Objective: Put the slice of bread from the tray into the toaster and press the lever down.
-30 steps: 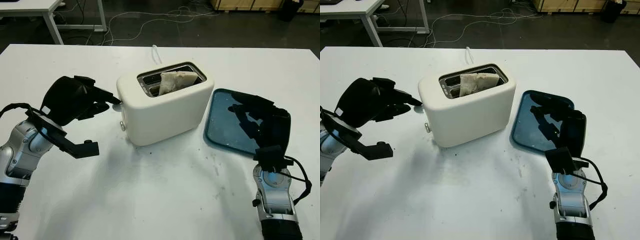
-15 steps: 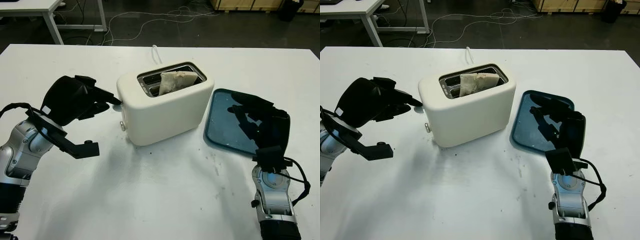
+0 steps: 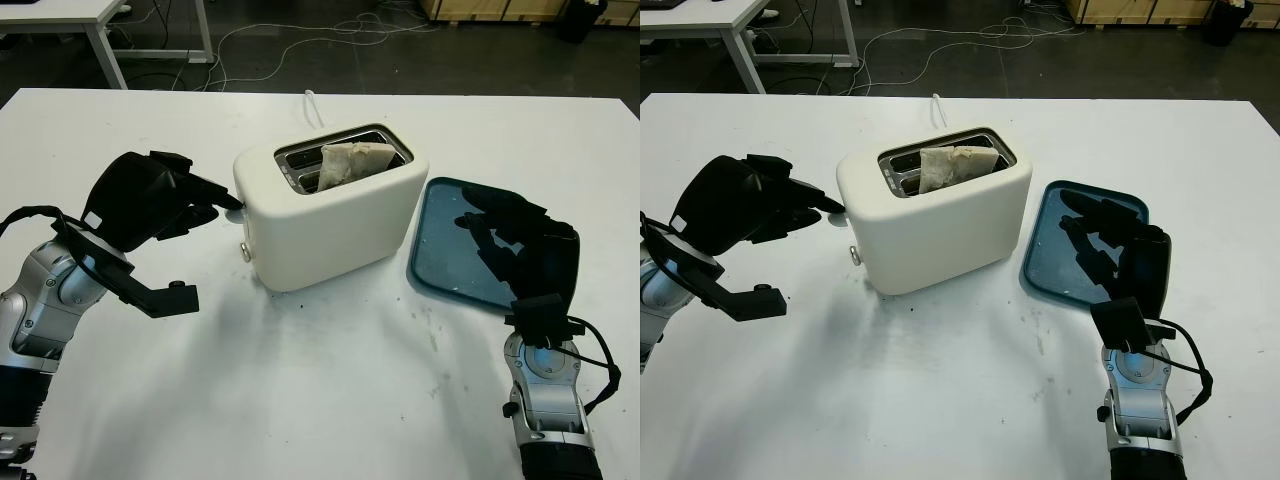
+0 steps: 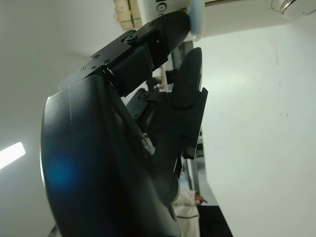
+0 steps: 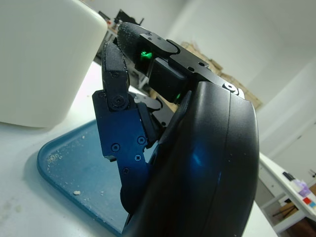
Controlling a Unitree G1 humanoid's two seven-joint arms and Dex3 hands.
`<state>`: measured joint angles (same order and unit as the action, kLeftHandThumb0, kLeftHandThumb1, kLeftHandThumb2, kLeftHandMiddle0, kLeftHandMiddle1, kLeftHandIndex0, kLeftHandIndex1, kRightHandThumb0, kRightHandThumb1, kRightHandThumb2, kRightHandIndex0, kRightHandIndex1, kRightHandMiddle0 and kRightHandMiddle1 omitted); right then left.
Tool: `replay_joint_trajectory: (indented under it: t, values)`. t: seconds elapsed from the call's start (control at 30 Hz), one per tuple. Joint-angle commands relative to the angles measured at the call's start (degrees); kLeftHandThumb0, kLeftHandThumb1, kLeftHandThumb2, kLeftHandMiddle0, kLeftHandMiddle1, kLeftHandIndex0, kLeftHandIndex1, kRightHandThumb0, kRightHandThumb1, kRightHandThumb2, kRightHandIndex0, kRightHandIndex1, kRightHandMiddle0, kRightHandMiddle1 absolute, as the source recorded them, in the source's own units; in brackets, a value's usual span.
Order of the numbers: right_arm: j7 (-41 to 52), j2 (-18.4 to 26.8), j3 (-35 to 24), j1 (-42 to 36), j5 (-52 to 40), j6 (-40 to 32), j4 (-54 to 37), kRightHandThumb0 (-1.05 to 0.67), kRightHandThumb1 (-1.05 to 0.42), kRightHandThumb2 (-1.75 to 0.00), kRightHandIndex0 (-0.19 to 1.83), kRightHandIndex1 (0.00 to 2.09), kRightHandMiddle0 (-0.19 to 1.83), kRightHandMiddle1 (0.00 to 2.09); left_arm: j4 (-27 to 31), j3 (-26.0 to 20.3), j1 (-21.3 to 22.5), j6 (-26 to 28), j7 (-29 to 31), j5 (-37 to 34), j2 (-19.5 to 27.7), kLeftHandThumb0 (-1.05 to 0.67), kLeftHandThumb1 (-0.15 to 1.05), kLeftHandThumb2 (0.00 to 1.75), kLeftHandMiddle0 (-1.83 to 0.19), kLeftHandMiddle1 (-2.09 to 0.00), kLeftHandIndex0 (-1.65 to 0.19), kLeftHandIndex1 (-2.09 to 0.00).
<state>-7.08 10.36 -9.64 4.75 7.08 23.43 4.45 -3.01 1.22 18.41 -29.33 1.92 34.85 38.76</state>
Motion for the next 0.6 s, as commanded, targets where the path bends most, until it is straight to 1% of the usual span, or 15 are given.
replay_joint_trajectory:
  t: [0.0, 0.07, 0.13, 0.17, 0.27, 0.3, 0.37, 0.4, 0.5, 0.57]
  values:
    - [-0.14, -0.30, -0.21, -0.50, -0.40, -0.58, -0.38, -0.41, -0.92, -0.17, 0.86, 0.80, 1.10, 0.00, -0.16, 1.57, -1.01, -1.33, 0.01, -0.03, -0.57, -0.21, 0.92, 0.16, -0.81, -1.46, -1.05, -0.14]
    - [-0.28, -0.34, -0.25, -0.59, -0.25, -1.04, -0.67, -0.42, -0.92, -0.17, 0.86, 0.80, 1.10, 0.00, 0.17, 2.07, -1.41, -0.78, 0.63, -0.27, -0.84, -0.17, 0.90, 0.13, -0.82, -1.46, -1.05, -0.14]
    - [-0.25, -0.32, -0.25, -0.69, -0.19, -1.30, -0.94, -0.42, -0.92, -0.17, 0.86, 0.80, 1.10, 0.00, 0.61, 2.77, -2.06, 0.27, 2.01, -0.88, -1.33, -0.16, 0.90, 0.11, -0.81, -1.47, -1.05, -0.14]
    - [-0.25, -0.30, -0.25, -0.73, -0.13, -1.41, -1.06, -0.42, -0.92, -0.17, 0.86, 0.80, 1.10, 0.00, 0.39, 3.32, -2.33, 0.34, 2.39, -1.12, -1.70, -0.16, 0.91, 0.09, -0.81, -1.43, -1.05, -0.13]
    - [-0.42, -0.20, -0.29, -0.74, 0.12, -1.06, -0.75, -0.42, -0.92, -0.17, 0.86, 0.79, 1.11, 0.00, -1.39, 5.21, -2.94, 0.26, 1.94, -0.64, -3.34, -0.15, 0.92, 0.08, -0.81, -1.42, -1.05, -0.14]
    - [-0.41, -0.20, -0.30, -0.79, 0.14, -1.18, -0.82, -0.42, -0.92, -0.17, 0.86, 0.79, 1.11, 0.00, -2.21, 5.92, -3.40, 0.63, 1.30, 0.05, -4.18, -0.14, 0.92, 0.08, -0.77, -1.48, -1.05, -0.14]
    - [-0.32, -0.12, -0.35, -0.79, 0.19, -0.92, -0.74, -0.42, -0.92, -0.17, 0.86, 0.78, 1.11, 0.00, -3.47, 7.10, -4.42, 1.94, 1.04, 0.26, -5.85, -0.13, 0.92, 0.08, -0.73, -1.48, -1.04, -0.14]
    - [-0.25, -0.10, -0.41, -0.80, 0.13, -0.87, -0.73, -0.43, -0.92, -0.17, 0.86, 0.78, 1.11, 0.00, -4.33, 7.69, -5.05, 2.47, 0.36, 0.52, -6.90, -0.12, 0.92, 0.08, -0.73, -1.47, -1.03, -0.14]
    - [-0.13, -0.16, -0.59, -0.73, -0.33, -0.50, -0.37, -0.43, -0.92, -0.17, 0.86, 0.77, 1.11, 0.00, -8.22, 9.91, -6.75, 3.45, -4.23, 2.24, -10.54, -0.13, 0.92, 0.08, -0.76, -1.51, -1.03, -0.15]
    - [-0.09, -0.23, -0.61, -0.74, -0.35, -0.63, -0.40, -0.43, -0.92, -0.17, 0.87, 0.76, 1.11, 0.00, -11.38, 11.58, -7.60, 4.44, -7.81, 3.56, -12.94, -0.13, 0.92, 0.08, -0.73, -1.65, -1.03, -0.15]
